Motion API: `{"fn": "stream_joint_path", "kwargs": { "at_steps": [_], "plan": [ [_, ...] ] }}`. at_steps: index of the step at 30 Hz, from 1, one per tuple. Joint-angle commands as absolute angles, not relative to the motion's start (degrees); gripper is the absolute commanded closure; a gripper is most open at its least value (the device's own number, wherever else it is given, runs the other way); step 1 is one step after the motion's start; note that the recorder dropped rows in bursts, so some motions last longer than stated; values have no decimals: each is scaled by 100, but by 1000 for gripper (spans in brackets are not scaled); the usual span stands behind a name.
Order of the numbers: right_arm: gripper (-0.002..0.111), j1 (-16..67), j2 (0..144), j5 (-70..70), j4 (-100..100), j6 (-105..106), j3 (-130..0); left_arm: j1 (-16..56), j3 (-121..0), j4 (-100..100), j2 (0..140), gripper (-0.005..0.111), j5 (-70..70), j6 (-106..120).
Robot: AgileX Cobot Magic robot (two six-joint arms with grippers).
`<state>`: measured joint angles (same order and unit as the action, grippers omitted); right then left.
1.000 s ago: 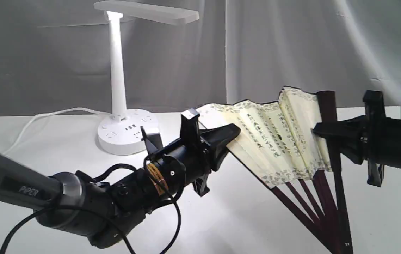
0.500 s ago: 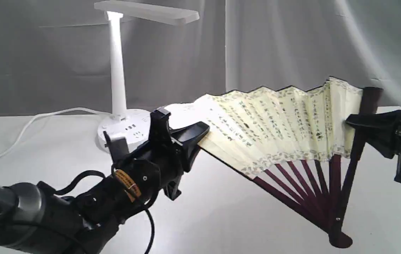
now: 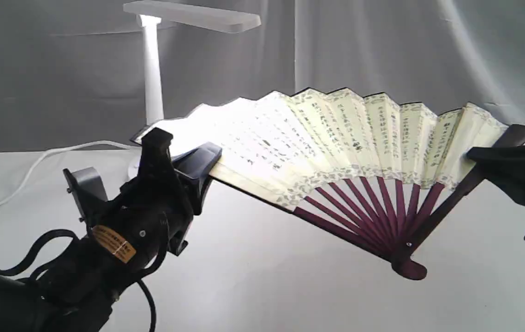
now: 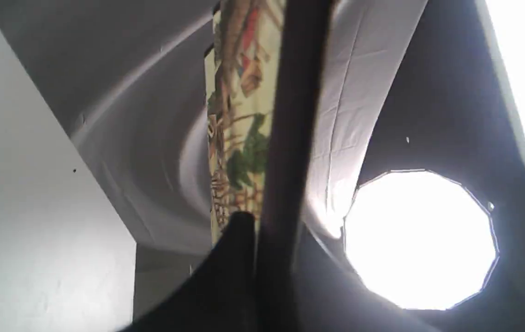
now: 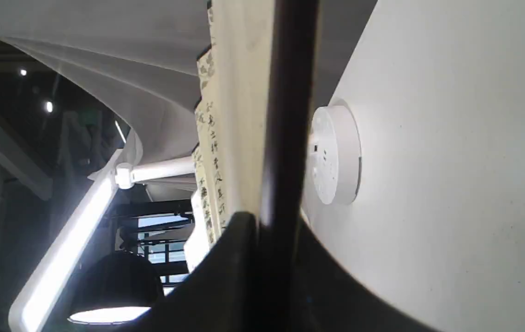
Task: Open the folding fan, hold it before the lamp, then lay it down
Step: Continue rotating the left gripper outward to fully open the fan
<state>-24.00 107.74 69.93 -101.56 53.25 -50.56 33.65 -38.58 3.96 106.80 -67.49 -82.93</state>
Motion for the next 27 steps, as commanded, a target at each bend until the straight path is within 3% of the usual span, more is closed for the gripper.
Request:
{"fn": "stream_joint_path", "kwargs": {
  "at_steps": [1, 13, 27],
  "plan": [
    [108, -2473, 10758, 6903, -9916, 5279, -5077, 3588, -3815, 1223, 10464, 107, -6996, -8091],
    [108, -2591, 10758, 6981, -9995, 5080, -5077, 4685, -3815, 3743, 10437, 107, -6996, -7460],
    [108, -3077, 10758, 6993, -9945, 5043, -5077, 4687, -3815, 4201, 10437, 107, -6996, -7446]
  ]
}}
